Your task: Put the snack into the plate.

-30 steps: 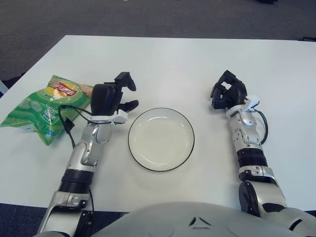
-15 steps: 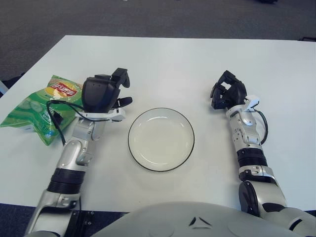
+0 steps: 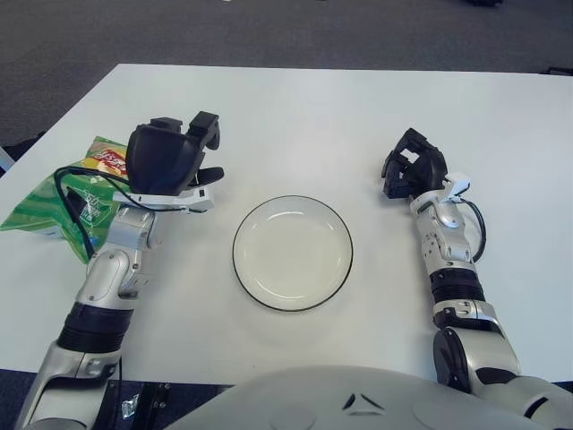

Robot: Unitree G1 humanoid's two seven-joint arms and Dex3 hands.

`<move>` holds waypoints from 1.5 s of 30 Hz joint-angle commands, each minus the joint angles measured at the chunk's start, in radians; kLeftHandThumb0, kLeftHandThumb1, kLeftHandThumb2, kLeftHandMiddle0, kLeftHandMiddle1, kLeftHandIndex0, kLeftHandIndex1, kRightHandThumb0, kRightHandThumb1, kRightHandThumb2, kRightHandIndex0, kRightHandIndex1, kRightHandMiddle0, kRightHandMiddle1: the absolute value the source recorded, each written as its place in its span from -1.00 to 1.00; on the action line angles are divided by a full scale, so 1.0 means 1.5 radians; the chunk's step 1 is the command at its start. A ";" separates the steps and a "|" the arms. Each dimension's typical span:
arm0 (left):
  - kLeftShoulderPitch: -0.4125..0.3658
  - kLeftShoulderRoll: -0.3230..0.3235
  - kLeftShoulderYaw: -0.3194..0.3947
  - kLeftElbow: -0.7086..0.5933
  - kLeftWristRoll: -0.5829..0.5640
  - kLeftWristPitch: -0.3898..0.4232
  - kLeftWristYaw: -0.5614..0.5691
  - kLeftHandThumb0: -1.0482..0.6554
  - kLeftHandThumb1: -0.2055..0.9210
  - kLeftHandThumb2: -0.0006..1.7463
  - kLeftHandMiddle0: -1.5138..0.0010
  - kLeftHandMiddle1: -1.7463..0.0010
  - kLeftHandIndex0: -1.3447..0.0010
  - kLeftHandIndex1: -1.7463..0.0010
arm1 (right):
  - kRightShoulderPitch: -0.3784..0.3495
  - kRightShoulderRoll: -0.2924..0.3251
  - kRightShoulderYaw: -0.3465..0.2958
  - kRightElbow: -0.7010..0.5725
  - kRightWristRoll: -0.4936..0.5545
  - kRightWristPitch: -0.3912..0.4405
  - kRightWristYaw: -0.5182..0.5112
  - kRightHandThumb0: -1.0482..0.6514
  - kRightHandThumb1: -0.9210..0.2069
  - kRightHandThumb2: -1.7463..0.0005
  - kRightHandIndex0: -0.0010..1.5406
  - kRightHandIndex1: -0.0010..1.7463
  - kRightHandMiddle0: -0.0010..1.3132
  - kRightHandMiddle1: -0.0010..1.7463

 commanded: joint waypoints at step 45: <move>-0.018 0.037 0.034 0.214 0.062 0.325 -0.063 -1.00 1.00 0.11 1.00 1.00 1.00 0.59 | 0.061 0.008 -0.006 0.052 -0.003 0.018 0.012 0.22 0.76 -1.00 0.16 0.97 0.05 1.00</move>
